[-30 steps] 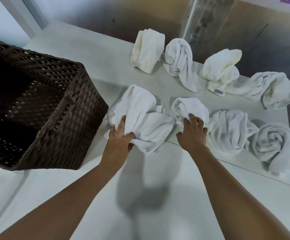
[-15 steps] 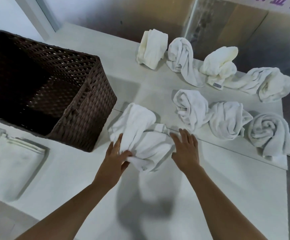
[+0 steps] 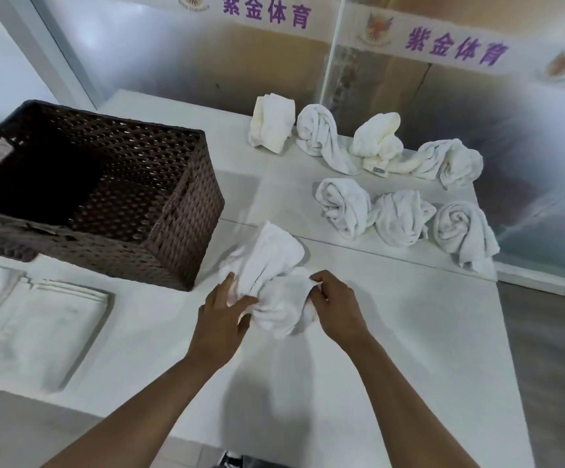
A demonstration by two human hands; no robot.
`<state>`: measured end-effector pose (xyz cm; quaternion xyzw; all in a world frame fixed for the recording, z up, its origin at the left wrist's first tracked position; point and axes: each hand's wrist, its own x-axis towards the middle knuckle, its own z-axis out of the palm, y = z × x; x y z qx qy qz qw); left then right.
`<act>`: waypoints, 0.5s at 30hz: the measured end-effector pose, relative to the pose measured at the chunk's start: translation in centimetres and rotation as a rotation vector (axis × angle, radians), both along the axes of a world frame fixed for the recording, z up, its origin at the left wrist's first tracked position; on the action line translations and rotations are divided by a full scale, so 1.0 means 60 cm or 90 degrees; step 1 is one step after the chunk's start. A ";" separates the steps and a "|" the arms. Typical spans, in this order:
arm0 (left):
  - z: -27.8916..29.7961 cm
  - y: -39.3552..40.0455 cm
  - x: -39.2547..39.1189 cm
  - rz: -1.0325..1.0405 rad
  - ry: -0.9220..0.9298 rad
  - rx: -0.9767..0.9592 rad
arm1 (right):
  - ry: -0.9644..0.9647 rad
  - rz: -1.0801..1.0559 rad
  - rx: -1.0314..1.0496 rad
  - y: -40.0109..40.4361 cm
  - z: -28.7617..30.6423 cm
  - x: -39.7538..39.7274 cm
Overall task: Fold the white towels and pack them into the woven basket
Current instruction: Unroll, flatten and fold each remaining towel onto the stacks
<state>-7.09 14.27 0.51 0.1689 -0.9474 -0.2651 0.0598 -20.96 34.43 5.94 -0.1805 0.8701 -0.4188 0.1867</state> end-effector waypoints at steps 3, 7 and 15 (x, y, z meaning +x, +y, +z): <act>0.066 0.030 0.020 -0.070 0.052 0.071 | -0.002 -0.009 -0.006 -0.014 0.053 0.049; 0.125 0.069 0.039 -0.076 0.033 0.149 | 0.017 -0.033 -0.044 -0.033 0.131 0.108; 0.263 0.058 0.040 -0.126 0.197 0.226 | 0.190 -0.174 -0.099 0.008 0.248 0.174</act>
